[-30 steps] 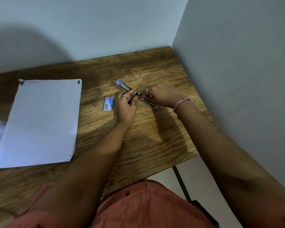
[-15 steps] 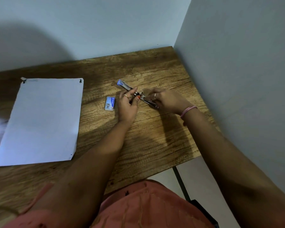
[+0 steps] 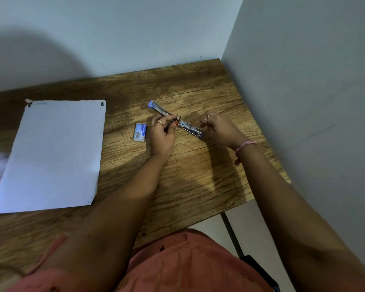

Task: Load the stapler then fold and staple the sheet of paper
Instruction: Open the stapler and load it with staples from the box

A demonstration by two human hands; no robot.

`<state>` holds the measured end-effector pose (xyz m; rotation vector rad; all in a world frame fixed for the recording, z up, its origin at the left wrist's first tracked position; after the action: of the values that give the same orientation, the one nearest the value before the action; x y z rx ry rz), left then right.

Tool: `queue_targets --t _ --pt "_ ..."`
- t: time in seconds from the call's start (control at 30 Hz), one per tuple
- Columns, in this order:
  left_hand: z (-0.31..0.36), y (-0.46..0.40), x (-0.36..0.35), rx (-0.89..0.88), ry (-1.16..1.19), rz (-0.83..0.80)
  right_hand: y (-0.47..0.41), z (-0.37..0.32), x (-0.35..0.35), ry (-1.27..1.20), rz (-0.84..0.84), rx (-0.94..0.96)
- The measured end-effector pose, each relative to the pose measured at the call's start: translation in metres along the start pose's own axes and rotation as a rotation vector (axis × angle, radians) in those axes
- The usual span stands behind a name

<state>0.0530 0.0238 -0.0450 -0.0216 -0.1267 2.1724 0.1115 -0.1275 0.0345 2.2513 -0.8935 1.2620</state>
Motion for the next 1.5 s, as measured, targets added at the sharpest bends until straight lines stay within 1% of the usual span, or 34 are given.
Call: queue_targets --t 0.2,0.33,0.5,0.6,0.67,0.73,0.8,0.93,1.1,1.2,1.3,1.5 --pt "-0.007 -0.003 0.0 0.002 -0.04 0.013 -0.001 0.003 -0.009 0.059 -0.057 0.003" --pt "-0.004 -0.003 0.0 -0.004 -0.063 0.026 0.004 0.006 -0.006 0.013 -0.028 0.006" --pt "0.0 -0.002 0.001 0.01 -0.052 0.039 0.01 0.011 -0.004 -0.101 0.012 -0.01" --pt "0.005 0.0 0.0 -0.01 -0.025 0.021 0.015 0.012 -0.003 -0.236 0.105 -0.025" --pt "0.007 0.001 0.001 -0.003 -0.008 0.036 0.017 0.017 -0.006 -0.395 0.167 -0.105" --pt "0.006 0.001 0.003 0.016 -0.008 0.051 0.019 0.023 -0.017 -0.608 0.164 -0.223" --pt "0.006 0.0 0.003 0.018 -0.042 0.05 0.023 0.028 -0.03 -0.714 0.147 -0.29" --pt "0.011 0.002 0.003 -0.002 -0.154 0.047 0.03 0.031 -0.044 -0.688 0.164 -0.295" --pt "0.016 0.004 0.001 0.005 -0.192 0.024 0.026 0.035 -0.048 -0.583 0.159 -0.257" --pt "0.02 0.005 0.001 -0.035 -0.221 0.011 0.024 0.035 -0.05 -0.513 0.173 -0.225" --pt "0.024 0.006 0.0 -0.093 -0.267 0.006 0.024 0.037 -0.051 -0.485 0.207 -0.21" --pt "0.022 0.005 -0.001 -0.104 -0.26 0.007 0.022 0.038 -0.051 -0.476 0.24 -0.189"
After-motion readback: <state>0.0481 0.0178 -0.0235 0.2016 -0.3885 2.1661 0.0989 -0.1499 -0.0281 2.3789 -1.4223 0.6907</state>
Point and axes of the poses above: each hand's wrist, its own y-axis away from the middle knuckle, its own x-axis out of the back of the hand, z = x × y, the point moved 6 cm from there along -y, towards the middle knuckle, and after that the axes turned 1 degree about y, right-handed, at the moved point
